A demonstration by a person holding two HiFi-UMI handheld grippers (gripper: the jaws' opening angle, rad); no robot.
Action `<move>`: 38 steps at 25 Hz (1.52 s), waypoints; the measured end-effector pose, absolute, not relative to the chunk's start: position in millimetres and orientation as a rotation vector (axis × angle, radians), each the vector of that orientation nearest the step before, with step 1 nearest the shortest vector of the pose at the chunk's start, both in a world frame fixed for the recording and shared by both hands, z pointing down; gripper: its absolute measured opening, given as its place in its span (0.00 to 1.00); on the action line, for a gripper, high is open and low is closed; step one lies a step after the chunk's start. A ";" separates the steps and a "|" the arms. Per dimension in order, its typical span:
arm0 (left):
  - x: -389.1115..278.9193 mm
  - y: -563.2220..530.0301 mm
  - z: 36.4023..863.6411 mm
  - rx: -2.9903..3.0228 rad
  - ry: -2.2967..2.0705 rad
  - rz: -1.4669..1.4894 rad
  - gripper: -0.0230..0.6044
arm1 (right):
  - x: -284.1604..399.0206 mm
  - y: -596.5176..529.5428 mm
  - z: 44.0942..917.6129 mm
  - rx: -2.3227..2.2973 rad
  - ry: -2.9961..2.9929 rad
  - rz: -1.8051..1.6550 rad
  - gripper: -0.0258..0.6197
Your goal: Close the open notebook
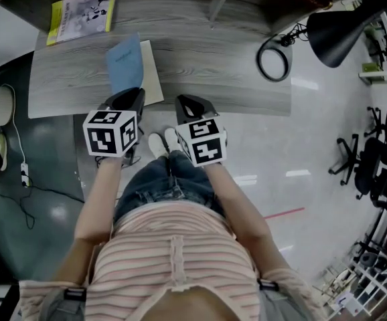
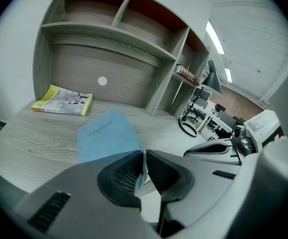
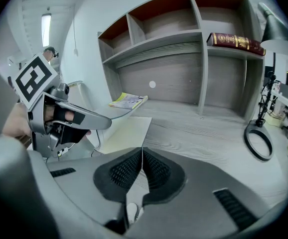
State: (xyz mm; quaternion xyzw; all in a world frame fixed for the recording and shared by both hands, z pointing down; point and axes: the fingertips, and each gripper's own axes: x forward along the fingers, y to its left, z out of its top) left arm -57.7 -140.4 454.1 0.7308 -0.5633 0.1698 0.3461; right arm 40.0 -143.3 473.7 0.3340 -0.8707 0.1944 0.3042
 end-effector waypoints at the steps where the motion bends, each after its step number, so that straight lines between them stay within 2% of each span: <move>1: -55.7 -141.3 456.4 1.898 -1.455 0.452 0.10 | 41.0 -143.1 473.8 0.890 -2.304 0.518 0.07; 38: -21.6 -157.2 519.7 1.871 -1.353 0.673 0.11 | 52.5 -144.4 517.5 0.865 -2.154 0.647 0.07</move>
